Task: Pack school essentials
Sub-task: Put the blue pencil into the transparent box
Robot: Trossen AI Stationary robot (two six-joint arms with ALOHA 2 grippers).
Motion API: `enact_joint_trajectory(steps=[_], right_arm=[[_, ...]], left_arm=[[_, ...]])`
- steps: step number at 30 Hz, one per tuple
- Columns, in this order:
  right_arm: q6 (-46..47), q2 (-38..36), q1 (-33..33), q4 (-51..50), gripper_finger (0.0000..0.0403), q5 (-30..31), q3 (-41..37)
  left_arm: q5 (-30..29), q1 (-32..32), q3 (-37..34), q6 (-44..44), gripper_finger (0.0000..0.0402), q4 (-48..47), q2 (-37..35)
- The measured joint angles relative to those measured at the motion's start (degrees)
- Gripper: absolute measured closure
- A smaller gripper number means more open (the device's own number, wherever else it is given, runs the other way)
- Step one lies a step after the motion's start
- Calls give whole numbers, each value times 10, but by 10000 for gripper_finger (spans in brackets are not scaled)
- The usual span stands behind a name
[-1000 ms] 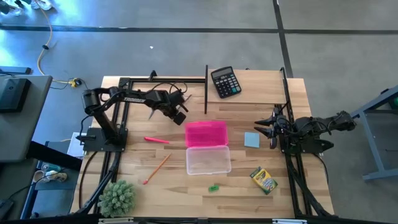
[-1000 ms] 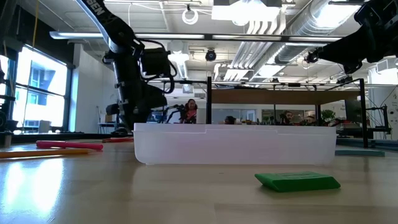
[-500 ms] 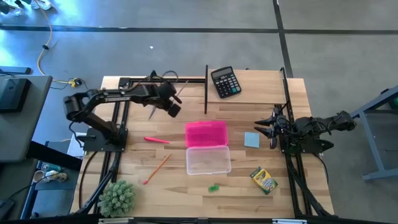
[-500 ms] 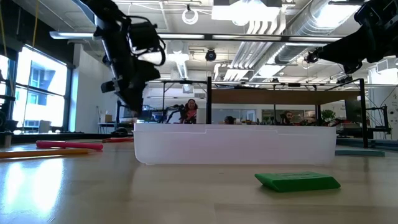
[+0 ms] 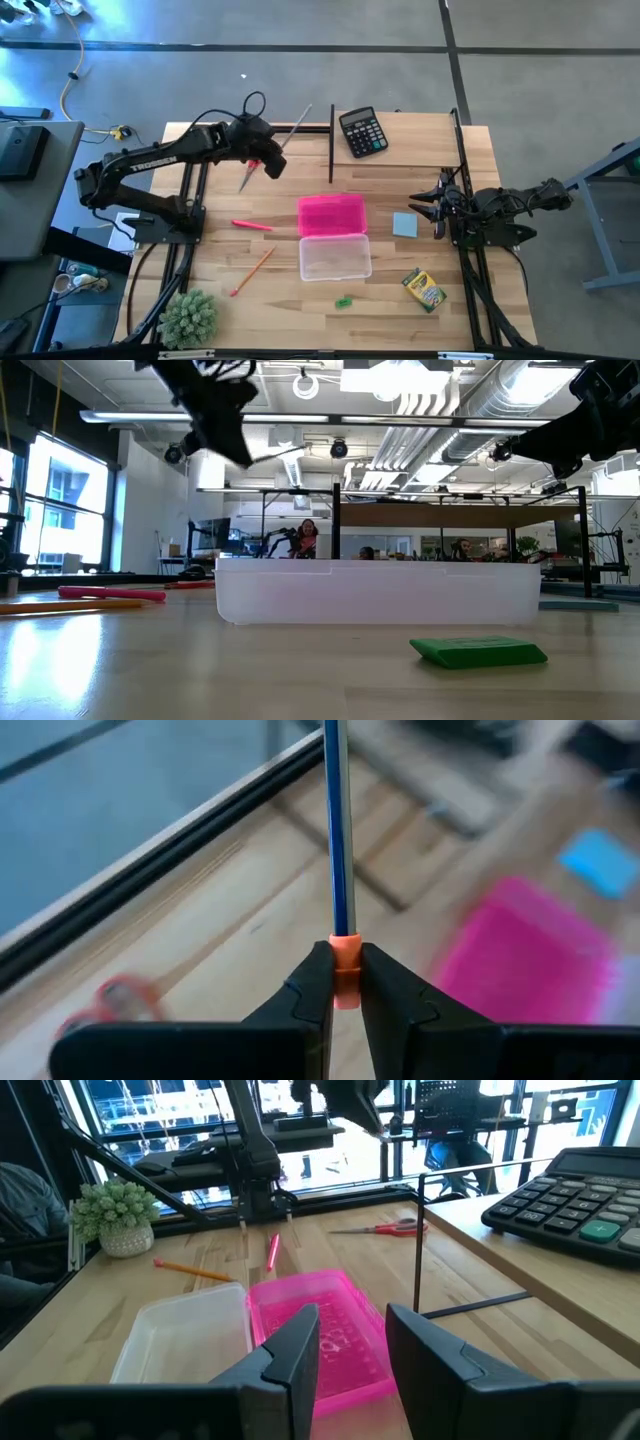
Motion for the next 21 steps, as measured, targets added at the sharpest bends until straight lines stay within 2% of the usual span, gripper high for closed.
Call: enact_joint_trajectory(steps=[8,15,21], right_arm=[[0,0,0,0,292,0,0],[0,0,0,-1,292,0,0],[0,0,0,-3,292,0,0]], left_arm=[[0,-127,59,16,372,-3,6],[-19,-252,60,-14,371,0,26],[-18,-330,60,-49,370,17,85]])
